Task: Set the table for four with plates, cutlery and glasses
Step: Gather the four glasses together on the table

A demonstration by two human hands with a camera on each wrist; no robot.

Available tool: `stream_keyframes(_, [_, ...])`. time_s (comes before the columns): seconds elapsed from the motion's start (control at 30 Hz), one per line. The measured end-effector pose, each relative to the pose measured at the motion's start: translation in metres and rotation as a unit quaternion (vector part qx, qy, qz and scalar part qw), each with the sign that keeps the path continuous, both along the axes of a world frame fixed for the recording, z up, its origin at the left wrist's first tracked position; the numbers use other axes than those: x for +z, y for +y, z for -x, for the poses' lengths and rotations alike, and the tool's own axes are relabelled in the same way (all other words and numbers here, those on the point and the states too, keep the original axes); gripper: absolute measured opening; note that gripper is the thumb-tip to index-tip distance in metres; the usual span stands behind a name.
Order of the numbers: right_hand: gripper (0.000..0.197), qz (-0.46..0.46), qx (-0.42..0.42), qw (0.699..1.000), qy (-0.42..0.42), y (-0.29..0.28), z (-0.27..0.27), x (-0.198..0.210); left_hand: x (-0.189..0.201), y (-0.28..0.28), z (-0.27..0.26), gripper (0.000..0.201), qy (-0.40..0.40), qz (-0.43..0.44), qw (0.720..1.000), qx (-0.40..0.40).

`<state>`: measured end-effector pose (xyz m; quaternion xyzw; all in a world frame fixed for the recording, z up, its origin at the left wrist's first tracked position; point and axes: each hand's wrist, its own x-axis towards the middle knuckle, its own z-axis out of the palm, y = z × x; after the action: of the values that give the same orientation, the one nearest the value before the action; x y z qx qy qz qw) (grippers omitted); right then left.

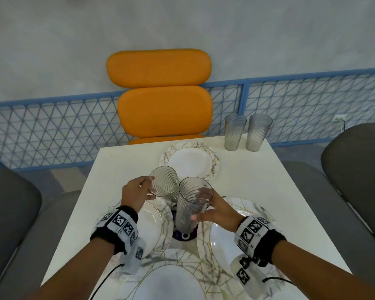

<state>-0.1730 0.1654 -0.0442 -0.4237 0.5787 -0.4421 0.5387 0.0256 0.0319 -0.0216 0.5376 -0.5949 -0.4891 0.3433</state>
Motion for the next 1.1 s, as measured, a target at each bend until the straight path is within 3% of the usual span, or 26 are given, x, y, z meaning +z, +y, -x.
stream_keyframes(0.3, [0.065, 0.046, -0.195, 0.974, 0.110, -0.016, 0.117, 0.017, 0.052, -0.038, 0.114, 0.018, -0.017, 0.004, 0.999, -0.044])
stream_keyframes(0.47, [0.075, 0.015, -0.276, 0.944, 0.182, -0.028, 0.178, 0.004, 0.043, -0.046, 0.200, 0.022, -0.062, -0.026, 0.994, -0.088])
stream_keyframes(0.63, [0.070, -0.010, -0.309, 0.937, 0.163, -0.043, 0.217, -0.018, 0.018, -0.051, 0.257, 0.032, -0.115, -0.014, 0.988, -0.098])
stream_keyframes(0.73, [0.074, -0.016, -0.328, 0.930, 0.167, -0.048, 0.230, -0.025, -0.003, -0.055, 0.276, 0.019, -0.100, -0.027, 0.988, -0.111])
stream_keyframes(0.83, [0.071, -0.022, -0.336, 0.929, 0.154, -0.053, 0.238, -0.035, -0.012, -0.056, 0.284, 0.029, -0.085, -0.045, 0.989, -0.114])
stream_keyframes(0.9, [0.081, -0.022, -0.339, 0.928, 0.151, -0.057, 0.241, -0.042, -0.011, -0.051, 0.284, 0.040, -0.077, -0.055, 0.989, -0.111])
stream_keyframes(1.1, [0.085, -0.024, -0.348, 0.926, 0.146, -0.067, 0.244, -0.043, -0.034, -0.036, 0.271, 0.053, -0.036, -0.005, 0.991, -0.130])
